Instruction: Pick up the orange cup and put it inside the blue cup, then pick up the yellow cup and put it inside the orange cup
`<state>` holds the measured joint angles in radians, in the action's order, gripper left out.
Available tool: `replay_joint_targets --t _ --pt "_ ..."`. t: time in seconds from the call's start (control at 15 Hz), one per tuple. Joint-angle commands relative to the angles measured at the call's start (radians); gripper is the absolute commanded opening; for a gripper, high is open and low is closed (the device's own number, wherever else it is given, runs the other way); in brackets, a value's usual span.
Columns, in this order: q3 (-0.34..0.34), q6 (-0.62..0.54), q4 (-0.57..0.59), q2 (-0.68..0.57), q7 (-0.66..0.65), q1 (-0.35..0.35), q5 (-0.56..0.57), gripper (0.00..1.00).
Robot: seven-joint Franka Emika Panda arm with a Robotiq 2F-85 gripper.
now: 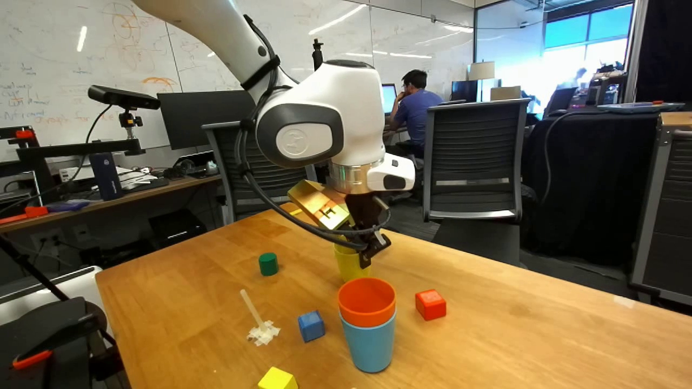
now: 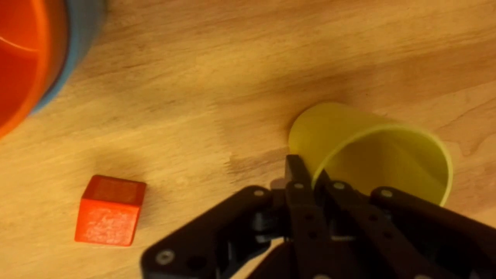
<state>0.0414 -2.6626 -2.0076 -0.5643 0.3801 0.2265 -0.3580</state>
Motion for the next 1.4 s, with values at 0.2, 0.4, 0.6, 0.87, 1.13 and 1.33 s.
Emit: replay_joint_targets --t 0.2,0.4,0.6,0.87,1.13,1.33 --pt "0.022 0.046 0.016 0.009 -0.019 0.028 0.032 0.06" --pt "0.018 0.082 -0.003 0.046 -0.014 0.037 0.031 0.05" --pt "-0.01 0.105 -0.029 0.104 -0.037 0.035 0.043 0.05" --pt "-0.067 0.17 -0.055 0.209 -0.081 0.034 0.086 0.06" --pt "-0.116 0.227 -0.086 0.327 -0.077 0.047 0.091 0.05" --pt "-0.153 0.229 -0.123 0.397 -0.075 0.047 0.101 0.05"
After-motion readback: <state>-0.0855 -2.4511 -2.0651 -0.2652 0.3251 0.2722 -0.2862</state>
